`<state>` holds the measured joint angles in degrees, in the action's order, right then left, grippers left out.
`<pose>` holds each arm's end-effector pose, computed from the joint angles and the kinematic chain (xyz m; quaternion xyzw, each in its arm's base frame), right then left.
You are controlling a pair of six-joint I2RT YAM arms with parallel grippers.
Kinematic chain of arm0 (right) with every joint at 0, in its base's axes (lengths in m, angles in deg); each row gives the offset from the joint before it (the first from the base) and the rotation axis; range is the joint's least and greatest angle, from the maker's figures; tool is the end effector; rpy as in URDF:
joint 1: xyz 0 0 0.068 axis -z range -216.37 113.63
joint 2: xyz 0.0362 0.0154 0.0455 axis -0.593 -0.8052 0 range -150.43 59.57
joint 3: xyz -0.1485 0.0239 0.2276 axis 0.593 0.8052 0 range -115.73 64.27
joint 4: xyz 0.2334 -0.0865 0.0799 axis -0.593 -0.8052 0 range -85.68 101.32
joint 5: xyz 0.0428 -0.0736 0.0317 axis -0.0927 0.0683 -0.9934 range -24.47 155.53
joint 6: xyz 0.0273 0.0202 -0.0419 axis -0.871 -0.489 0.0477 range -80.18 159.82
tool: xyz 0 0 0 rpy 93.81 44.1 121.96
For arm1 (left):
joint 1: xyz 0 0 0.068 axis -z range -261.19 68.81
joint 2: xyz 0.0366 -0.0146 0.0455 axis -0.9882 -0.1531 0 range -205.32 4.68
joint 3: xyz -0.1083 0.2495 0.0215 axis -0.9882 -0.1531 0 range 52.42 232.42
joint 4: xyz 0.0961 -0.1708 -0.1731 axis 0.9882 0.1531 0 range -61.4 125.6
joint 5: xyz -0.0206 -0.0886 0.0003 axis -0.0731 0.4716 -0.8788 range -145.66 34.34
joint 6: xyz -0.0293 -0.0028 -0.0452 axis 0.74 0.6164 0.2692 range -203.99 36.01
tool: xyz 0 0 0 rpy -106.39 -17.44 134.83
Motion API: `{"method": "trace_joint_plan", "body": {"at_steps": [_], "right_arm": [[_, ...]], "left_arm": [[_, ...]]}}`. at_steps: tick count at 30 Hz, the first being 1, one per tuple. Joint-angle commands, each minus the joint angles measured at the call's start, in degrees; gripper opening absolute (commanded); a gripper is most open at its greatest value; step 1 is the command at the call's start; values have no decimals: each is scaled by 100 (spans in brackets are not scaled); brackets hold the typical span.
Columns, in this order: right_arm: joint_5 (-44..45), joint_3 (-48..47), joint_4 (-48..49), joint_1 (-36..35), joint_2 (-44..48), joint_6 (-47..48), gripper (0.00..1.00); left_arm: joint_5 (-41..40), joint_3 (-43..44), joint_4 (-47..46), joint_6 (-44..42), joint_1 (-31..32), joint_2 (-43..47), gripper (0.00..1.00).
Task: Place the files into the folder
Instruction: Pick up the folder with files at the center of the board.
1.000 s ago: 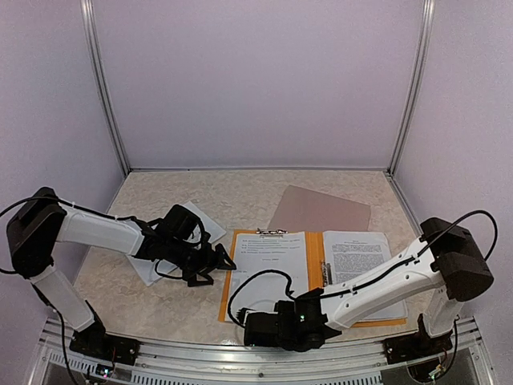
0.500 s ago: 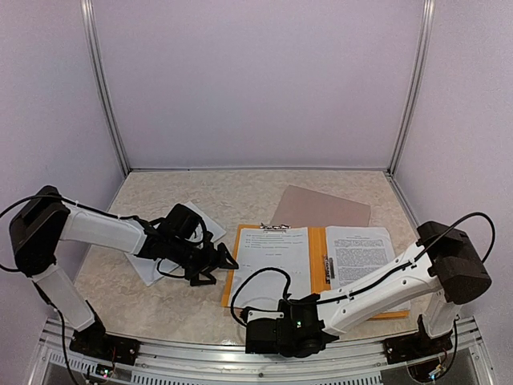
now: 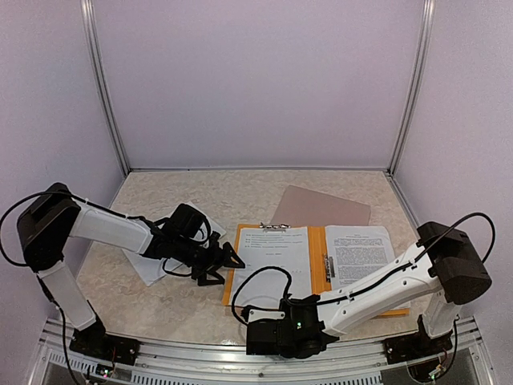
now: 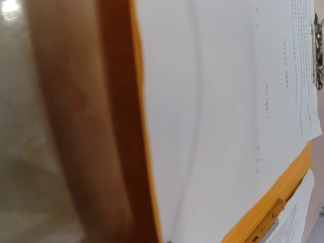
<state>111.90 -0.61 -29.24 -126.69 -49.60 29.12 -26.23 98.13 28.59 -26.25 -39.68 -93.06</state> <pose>0.0240 0.3329 0.1366 -0.5744 0.7167 -0.2182 0.3298 0.2267 -0.2240 0.1361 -0.0472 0.9171 -0.3953 0.0209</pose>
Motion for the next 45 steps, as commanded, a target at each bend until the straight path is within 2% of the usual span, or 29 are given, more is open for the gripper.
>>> {"method": "trace_joint_plan", "body": {"at_steps": [1,4,9,17,23,25,27,31,35,45], "right_arm": [[127,-31,-48,-46,136,-183,0],[118,-19,-7,-46,145,-192,0],[116,1,0,-47,142,-203,0],[78,46,27,-46,111,-250,2],[54,28,79,-47,212,-248,30],[30,13,88,-47,249,-254,47],[-9,6,97,-51,304,-270,56],[-56,-32,156,-40,472,-256,67],[-240,-62,360,-18,760,-183,74],[-1711,106,992,632,1663,-189,78]], "left_arm": [[253,-94,-186,289,-31,-294,86],[460,-16,-374,371,-30,-410,82],[774,196,-583,492,-29,-713,69],[910,148,-902,526,-47,-583,36],[880,284,-723,324,-32,-409,17],[879,300,-717,298,-25,-390,8],[837,326,-607,237,-21,-322,3],[563,431,50,-62,-29,8,0],[143,561,1008,-471,-90,603,0],[-731,759,3339,-1200,-483,2153,0]]}}
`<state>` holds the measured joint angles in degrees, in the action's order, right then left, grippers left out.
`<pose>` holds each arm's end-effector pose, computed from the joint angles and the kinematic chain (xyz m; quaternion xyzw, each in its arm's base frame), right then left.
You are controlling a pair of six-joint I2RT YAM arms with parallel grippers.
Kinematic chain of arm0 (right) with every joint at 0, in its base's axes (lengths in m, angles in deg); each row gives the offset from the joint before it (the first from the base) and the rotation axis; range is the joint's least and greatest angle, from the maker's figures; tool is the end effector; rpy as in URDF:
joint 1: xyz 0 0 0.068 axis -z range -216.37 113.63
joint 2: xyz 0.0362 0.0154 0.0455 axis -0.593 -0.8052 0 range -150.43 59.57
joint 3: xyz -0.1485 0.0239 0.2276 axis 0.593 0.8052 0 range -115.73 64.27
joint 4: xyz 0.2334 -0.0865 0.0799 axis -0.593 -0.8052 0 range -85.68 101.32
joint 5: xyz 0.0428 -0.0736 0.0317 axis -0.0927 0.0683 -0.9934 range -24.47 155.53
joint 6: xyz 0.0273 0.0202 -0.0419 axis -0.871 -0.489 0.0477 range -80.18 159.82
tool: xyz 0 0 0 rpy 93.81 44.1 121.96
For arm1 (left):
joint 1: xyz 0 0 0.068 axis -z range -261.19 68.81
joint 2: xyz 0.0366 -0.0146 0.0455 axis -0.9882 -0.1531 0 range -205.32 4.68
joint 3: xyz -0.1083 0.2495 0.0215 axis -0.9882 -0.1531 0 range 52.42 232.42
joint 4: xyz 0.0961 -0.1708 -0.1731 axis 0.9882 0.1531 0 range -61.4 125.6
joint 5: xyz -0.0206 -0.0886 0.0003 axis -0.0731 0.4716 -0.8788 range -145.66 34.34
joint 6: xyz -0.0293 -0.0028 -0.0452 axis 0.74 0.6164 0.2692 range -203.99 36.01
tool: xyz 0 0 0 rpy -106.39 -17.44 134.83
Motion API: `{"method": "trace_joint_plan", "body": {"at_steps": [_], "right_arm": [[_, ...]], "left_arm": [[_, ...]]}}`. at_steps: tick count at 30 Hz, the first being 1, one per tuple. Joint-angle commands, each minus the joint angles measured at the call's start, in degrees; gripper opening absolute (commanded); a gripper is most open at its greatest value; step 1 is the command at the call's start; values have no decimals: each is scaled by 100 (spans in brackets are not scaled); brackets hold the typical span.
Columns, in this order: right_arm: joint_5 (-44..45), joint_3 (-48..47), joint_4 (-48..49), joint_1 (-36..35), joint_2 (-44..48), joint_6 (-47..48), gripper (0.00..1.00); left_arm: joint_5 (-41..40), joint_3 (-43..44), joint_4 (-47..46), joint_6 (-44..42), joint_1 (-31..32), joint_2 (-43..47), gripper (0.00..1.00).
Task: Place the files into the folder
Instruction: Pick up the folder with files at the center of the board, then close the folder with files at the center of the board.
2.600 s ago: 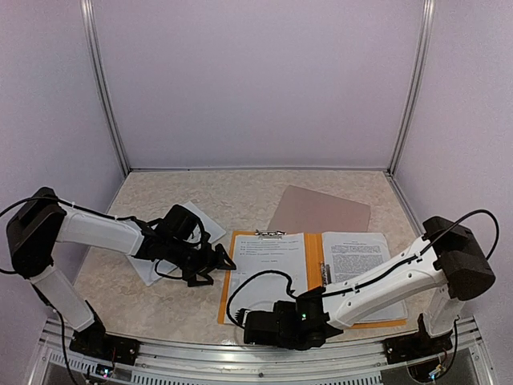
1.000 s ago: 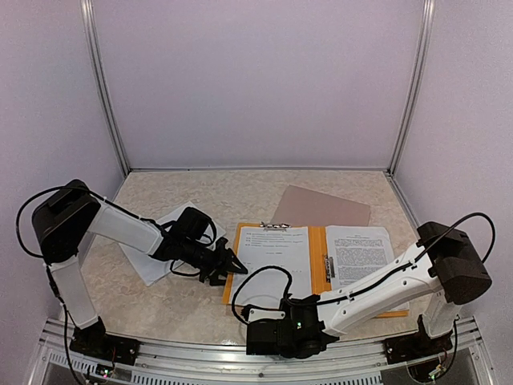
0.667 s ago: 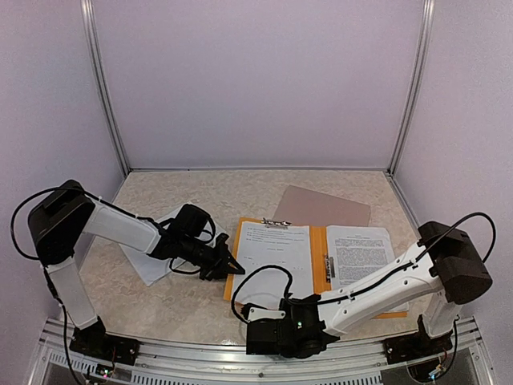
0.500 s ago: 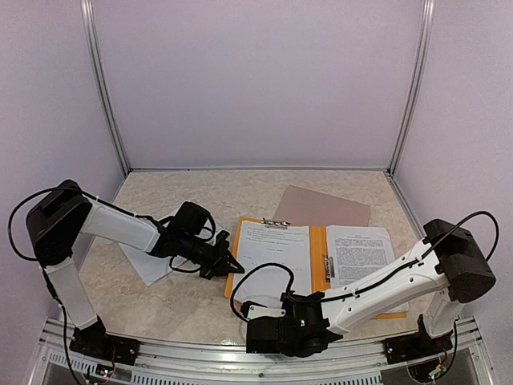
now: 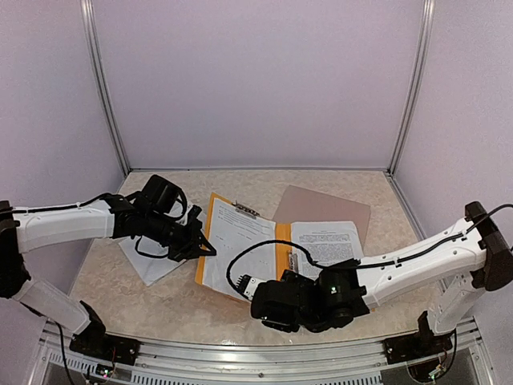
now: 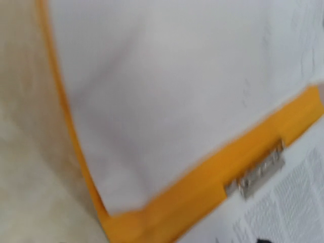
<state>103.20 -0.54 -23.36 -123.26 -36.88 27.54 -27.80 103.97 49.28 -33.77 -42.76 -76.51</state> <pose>0.0398 0.3291 0.2049 -0.5087 0.7769 -0.0570 0.3665 0.2165 -0.1930 0.2242 -0.0124 0.9166 -0.3921 0.0775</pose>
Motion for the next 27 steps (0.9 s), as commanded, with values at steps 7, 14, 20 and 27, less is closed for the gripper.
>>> {"method": "trace_joint_plan", "body": {"at_steps": [7,14,20,27], "right_arm": [[-1091,206,549,922,819,-340,79],[-869,381,390,2202,1224,-969,78],[-1311,712,959,3234,1541,-900,79],[-1393,793,1206,3573,1501,-736,78]], "left_arm": [[-1007,777,2453,-898,-249,1101,0],[-944,1637,2618,-1173,-165,721,0],[-862,2549,2298,-1237,102,-177,13],[-732,4099,2169,-1335,501,-1542,39]]}}
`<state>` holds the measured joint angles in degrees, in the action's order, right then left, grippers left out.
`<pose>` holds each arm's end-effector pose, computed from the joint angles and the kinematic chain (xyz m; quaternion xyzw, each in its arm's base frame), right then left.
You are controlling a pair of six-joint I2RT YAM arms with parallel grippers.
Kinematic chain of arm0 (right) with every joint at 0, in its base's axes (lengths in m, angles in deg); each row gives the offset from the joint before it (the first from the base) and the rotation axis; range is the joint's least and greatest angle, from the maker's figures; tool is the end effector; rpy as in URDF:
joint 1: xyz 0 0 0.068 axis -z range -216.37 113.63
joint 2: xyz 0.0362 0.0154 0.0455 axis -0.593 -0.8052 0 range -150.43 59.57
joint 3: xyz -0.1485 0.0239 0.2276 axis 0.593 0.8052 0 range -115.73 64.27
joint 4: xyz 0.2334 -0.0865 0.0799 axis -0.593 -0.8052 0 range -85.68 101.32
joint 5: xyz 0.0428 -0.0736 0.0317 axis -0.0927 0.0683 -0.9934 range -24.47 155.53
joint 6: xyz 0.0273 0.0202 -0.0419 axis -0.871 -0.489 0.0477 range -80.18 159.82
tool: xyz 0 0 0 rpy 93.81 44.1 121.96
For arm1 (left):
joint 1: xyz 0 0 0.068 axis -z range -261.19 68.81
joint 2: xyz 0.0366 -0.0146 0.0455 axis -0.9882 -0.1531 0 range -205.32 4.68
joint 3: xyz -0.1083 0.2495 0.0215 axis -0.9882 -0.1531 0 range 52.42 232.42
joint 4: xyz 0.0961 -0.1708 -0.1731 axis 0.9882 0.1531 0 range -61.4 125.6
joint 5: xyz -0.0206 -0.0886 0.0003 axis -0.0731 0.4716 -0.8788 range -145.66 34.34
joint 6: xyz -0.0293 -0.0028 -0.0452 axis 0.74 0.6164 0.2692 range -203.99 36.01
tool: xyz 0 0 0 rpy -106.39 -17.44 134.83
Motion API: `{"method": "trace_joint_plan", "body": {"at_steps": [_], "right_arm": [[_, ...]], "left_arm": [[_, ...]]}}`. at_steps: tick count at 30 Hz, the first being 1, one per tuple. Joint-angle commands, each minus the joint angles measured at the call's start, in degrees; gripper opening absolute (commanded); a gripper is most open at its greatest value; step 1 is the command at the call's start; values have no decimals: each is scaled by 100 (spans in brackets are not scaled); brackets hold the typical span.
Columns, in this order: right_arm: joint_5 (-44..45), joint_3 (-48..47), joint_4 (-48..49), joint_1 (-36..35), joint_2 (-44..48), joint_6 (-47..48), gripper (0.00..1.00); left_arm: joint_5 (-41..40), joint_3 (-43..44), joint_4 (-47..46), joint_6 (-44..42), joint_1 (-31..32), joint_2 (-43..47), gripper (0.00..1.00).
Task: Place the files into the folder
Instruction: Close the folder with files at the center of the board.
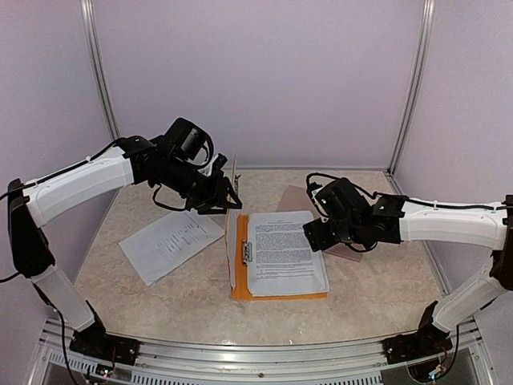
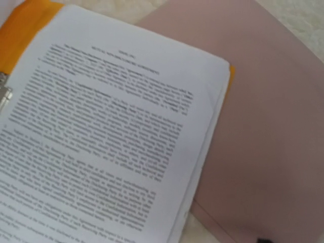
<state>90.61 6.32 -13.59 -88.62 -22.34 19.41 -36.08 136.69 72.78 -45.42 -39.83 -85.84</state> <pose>0.1963 0.2287 0.2502 -0.1774 0.8998 0.0394 0.3967 0.2480 -0.2343 0.3276 0.0802 0.9256 -0.3368 0.1529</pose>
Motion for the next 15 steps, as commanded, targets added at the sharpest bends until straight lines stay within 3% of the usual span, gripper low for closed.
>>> {"method": "trace_joint_plan", "body": {"at_steps": [1,8,15], "right_arm": [[-118,123,213,141,37,84,78],[-223,462,273,675,348,27,78],[-197,661,209,1272,668,62,78]], "left_arm": [[103,1070,-151,-186,269,-759,43],[377,2433,-66,-341,641,-1918,80],[928,2622,-343,-242,675,-2792,87]]}}
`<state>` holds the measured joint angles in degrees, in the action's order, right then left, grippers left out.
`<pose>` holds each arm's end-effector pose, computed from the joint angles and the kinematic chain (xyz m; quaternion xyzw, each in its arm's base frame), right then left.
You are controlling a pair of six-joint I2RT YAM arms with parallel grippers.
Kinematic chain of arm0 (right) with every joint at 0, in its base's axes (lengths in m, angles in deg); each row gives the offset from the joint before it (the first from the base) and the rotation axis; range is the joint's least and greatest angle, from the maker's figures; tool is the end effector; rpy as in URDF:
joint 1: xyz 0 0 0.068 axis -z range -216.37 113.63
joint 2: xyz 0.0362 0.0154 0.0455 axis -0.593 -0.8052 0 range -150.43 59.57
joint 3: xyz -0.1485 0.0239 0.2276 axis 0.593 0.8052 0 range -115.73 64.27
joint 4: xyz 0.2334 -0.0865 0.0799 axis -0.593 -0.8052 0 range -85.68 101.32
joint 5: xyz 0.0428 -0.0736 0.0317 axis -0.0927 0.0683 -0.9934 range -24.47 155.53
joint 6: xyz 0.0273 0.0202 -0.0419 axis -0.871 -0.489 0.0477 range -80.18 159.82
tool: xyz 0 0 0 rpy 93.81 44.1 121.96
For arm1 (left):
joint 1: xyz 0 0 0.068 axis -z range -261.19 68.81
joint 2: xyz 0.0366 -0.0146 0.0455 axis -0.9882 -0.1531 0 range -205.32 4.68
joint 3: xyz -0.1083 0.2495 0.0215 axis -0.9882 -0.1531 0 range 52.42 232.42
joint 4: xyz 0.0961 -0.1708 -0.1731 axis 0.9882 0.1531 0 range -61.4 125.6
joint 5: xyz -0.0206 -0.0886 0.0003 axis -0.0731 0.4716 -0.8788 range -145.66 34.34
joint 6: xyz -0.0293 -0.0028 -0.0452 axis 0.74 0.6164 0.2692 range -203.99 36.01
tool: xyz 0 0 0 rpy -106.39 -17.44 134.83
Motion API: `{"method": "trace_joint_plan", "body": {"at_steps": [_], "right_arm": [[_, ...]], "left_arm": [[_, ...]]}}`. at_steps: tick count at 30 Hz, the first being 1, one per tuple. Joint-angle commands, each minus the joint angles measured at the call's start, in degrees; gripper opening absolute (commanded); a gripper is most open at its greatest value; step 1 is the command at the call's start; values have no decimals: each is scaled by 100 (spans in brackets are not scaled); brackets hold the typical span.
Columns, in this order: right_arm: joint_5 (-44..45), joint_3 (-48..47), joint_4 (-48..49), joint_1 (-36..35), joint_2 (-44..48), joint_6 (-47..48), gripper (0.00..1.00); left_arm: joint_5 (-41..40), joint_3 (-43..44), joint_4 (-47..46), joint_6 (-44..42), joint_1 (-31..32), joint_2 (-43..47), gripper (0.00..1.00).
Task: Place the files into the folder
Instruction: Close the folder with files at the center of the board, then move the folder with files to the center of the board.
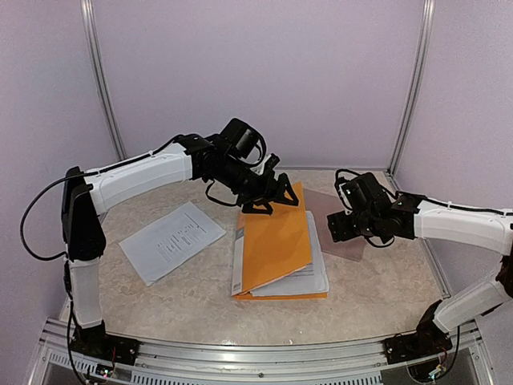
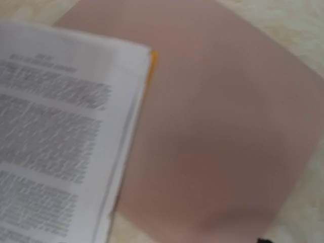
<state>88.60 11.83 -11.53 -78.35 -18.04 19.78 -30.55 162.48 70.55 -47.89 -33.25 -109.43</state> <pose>0.2190 0.1782 0.2421 -0.1038 0.9117 0.0208 0.3970 0.2904 -0.3444 0.3207 0.1744 0.8918 -0.3944 0.1368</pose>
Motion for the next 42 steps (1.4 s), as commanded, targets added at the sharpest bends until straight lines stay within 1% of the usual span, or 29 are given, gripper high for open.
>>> {"method": "trace_joint_plan", "body": {"at_steps": [1,4,7,9,13,16,19,25,30,38,42], "right_arm": [[30,119,-33,319,255,38,78],[-107,158,-20,450,301,94,78],[-445,180,144,453,206,162,78],[-738,202,289,453,19,155,79],[-1404,381,893,453,-402,16,80],[-1700,464,1190,454,-724,-106,82],[-1951,570,1464,461,-957,-222,84],[-2287,744,1869,462,-1359,-470,85],[-2616,915,2195,471,-1584,-682,85],[-3033,1283,2757,471,-1711,-990,83],[-3473,1250,3109,473,-1873,-1142,80]], "left_arm": [[369,-22,-175,3,32,-478,88],[64,-505,-414,-6,53,-286,90],[-502,-1260,-638,-2,36,230,98],[-777,-1792,-805,103,-40,529,99],[-721,-2973,-1366,498,-335,832,99],[-726,-3539,-1742,695,-494,929,99],[-817,-3807,-1942,758,-539,905,99],[-794,-3958,-2231,888,-567,613,99],[-733,-4225,-2611,1164,-530,616,99],[-713,-4553,-3187,1586,-426,618,99],[-672,-4593,-3323,1699,-516,615,99]]}}
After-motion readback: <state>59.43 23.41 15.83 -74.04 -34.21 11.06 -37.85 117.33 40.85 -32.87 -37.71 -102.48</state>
